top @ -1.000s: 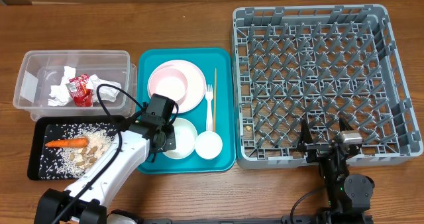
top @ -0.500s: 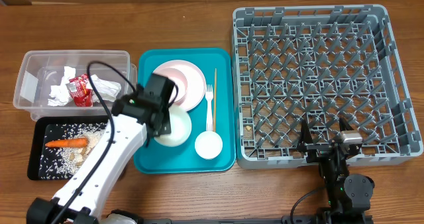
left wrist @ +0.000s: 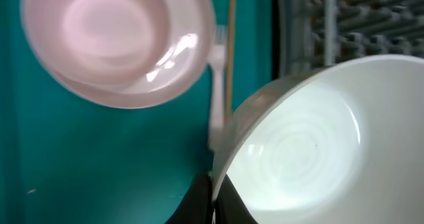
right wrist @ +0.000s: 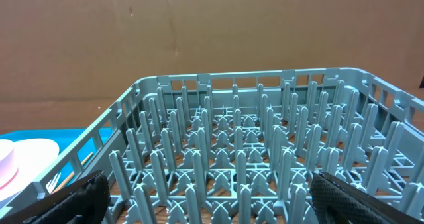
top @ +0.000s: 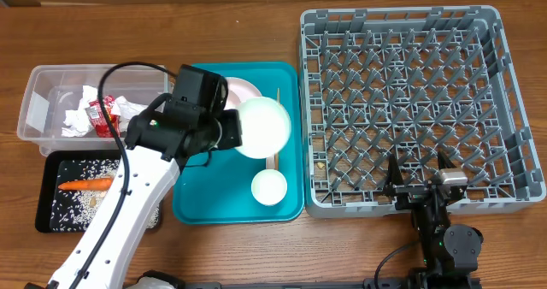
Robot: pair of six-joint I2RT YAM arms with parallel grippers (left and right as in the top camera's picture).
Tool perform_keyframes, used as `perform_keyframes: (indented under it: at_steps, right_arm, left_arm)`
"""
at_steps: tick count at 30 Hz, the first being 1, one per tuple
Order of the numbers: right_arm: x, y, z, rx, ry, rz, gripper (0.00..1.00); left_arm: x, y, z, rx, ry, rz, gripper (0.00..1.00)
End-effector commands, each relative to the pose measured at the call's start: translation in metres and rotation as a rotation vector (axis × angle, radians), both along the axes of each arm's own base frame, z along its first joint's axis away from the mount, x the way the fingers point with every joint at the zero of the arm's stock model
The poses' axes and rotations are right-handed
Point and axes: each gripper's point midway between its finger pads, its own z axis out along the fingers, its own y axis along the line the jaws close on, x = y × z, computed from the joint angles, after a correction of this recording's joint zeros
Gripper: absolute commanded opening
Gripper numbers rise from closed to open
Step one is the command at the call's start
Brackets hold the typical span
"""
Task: Sort waste into correct bins and load items into the dishwasher
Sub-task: 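Lift the white bowl and carry it right toward the dish rack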
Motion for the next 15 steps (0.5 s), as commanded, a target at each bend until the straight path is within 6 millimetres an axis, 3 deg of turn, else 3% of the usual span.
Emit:
perform_keyframes:
  at_steps: [1, 7, 13, 15]
  right_arm:
    - [0.000, -0.001, -0.001, 0.004, -0.008, -0.003, 1.00]
    - [0.000, -0.001, -0.001, 0.004, -0.008, -0.002, 1.00]
    - [0.000, 0.000, -0.001, 0.009, -0.008, 0.003, 1.00]
    - [0.000, 0.002, -0.001, 0.082, -0.002, 0.014, 1.00]
  left_arm:
    - [-0.009, -0.042, 0.029, -0.158, -0.041, -0.132, 0.04]
    - [0.020, -0.072, 0.062, -0.216, -0.258, -0.184, 0.04]
    - [0.061, -0.078, 0.107, -0.286, -0.490, -0.120, 0.04]
    - [0.071, -0.079, 0.119, -0.305, -0.548, -0.107, 0.04]
